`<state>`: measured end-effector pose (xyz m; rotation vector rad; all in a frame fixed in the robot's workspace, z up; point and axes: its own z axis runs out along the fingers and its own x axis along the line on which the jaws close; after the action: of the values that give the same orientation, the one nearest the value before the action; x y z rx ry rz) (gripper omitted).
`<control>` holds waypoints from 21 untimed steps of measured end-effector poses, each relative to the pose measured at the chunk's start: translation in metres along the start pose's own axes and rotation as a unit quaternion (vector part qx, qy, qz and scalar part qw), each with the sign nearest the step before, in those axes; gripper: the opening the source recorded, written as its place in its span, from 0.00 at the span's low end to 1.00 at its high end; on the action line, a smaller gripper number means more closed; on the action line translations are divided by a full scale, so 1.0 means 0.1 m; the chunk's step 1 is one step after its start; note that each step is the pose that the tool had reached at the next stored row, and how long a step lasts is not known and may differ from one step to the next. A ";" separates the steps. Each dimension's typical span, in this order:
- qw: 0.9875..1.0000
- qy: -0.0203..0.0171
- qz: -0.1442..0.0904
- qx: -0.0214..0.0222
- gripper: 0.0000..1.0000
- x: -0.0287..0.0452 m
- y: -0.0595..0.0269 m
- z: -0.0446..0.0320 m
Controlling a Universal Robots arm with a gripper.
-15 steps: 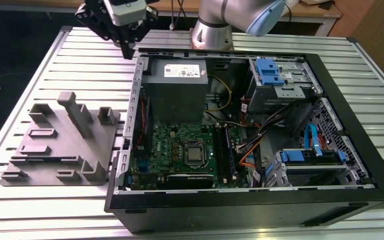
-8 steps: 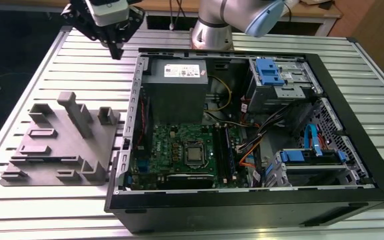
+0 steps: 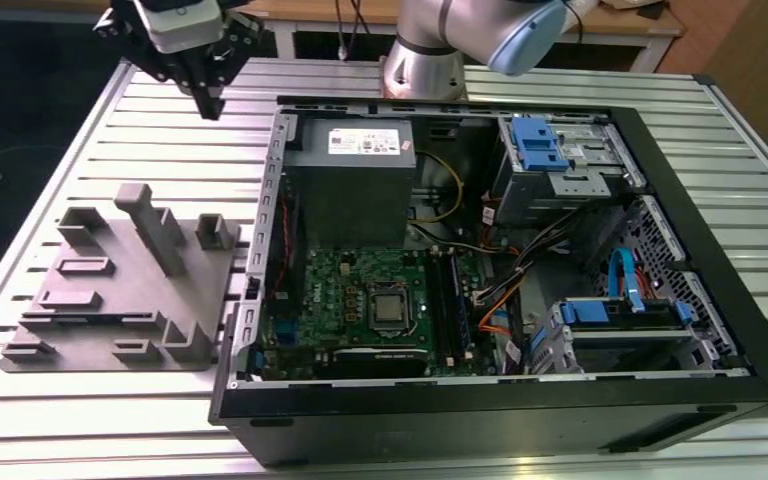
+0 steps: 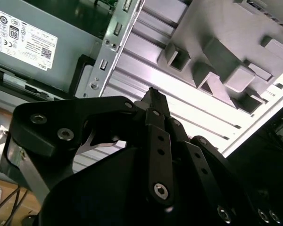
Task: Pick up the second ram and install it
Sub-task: 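Reach for the second ram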
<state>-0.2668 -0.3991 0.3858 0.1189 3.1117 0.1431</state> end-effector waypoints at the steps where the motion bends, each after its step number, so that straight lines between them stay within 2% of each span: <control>1: 1.000 0.000 0.000 0.000 0.07 0.025 -0.004 0.002; 5: 1.000 0.000 0.000 0.000 0.07 0.113 -0.032 0.015; 9: 1.000 0.000 0.000 0.000 0.07 0.170 -0.072 0.023; 16: 1.000 0.000 0.000 0.001 0.07 0.244 -0.173 0.047; 21: 1.000 0.000 0.000 0.001 0.07 0.255 -0.183 0.052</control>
<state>-0.2935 -0.4148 0.3784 0.1189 3.1117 0.1415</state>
